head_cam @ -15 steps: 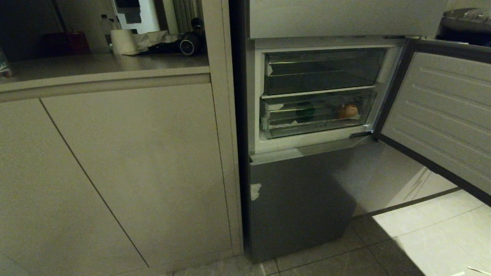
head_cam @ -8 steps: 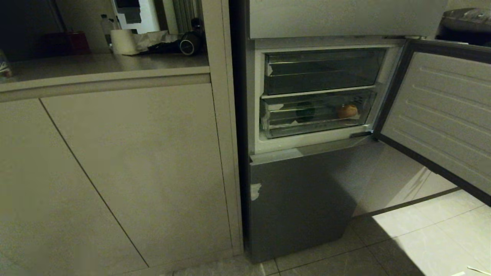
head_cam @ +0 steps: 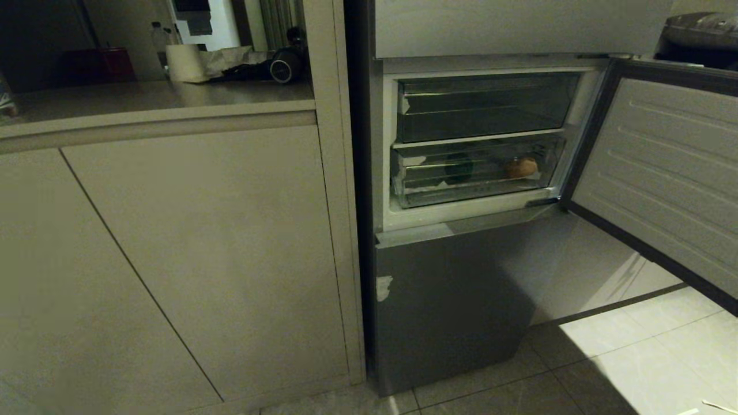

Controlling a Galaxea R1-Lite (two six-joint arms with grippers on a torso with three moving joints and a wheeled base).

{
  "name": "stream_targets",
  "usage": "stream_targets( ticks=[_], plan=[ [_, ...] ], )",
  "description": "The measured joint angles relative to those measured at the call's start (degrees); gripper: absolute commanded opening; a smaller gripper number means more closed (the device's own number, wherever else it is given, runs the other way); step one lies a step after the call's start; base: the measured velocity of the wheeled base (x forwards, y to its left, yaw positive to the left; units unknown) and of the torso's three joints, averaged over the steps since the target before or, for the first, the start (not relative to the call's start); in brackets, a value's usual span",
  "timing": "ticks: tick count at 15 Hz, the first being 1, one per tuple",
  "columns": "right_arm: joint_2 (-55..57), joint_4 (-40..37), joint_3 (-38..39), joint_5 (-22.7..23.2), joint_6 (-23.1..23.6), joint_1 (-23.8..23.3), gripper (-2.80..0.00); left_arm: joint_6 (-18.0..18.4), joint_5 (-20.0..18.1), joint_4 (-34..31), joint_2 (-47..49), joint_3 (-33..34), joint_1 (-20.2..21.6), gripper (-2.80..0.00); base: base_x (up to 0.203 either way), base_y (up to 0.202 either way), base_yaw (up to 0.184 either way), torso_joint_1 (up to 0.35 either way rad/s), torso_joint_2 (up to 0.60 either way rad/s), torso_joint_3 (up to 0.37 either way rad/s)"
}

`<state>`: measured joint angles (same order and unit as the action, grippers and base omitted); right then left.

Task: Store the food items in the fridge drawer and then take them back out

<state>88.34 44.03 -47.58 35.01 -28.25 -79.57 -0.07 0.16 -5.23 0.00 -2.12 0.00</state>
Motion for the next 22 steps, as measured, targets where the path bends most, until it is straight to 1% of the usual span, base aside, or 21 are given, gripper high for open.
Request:
stream_targets(
  ticks=[9,11,12,14,18,20,22],
  plan=[
    [-12.27,0.02,10.92,1.10,0.12,0.16,-2.80,0.00,0.00,-0.02,0.00,0.00,0.00,-2.80,0.000,0.000,0.000,0.000,0.00,0.000],
    [-15.98,-0.02,13.30,1.93,0.06,1.23,-2.80,0.02,0.00,-0.02,0.00,0.00,0.00,-2.80,0.000,0.000,0.000,0.000,0.00,0.000],
    [-18.08,0.02,14.70,2.04,0.06,2.45,-2.80,0.02,0.00,-0.02,0.00,0.01,0.00,-2.80,0.000,0.000,0.000,0.000,0.00,0.000],
    [-22.50,0.28,18.15,1.96,0.13,6.40,-2.80,0.01,0.00,-0.02,0.00,0.01,0.00,-2.80,0.000,0.000,0.000,0.000,0.00,0.000],
    [-33.35,0.00,24.85,1.17,0.39,16.25,-2.80,0.00,0.00,-0.02,0.00,0.01,0.00,-2.80,0.000,0.000,0.000,0.000,0.00,0.000],
    [-39.95,-1.45,27.45,0.72,0.50,20.88,-2.80,0.00,0.00,-0.02,0.00,0.01,0.00,-2.80,0.000,0.000,0.000,0.000,0.00,0.000],
    [-46.54,-4.95,28.67,0.60,0.67,25.66,-2.80,0.00,0.00,-0.02,0.00,0.01,0.00,-2.80,0.000,0.000,0.000,0.000,0.00,0.000]
  ],
)
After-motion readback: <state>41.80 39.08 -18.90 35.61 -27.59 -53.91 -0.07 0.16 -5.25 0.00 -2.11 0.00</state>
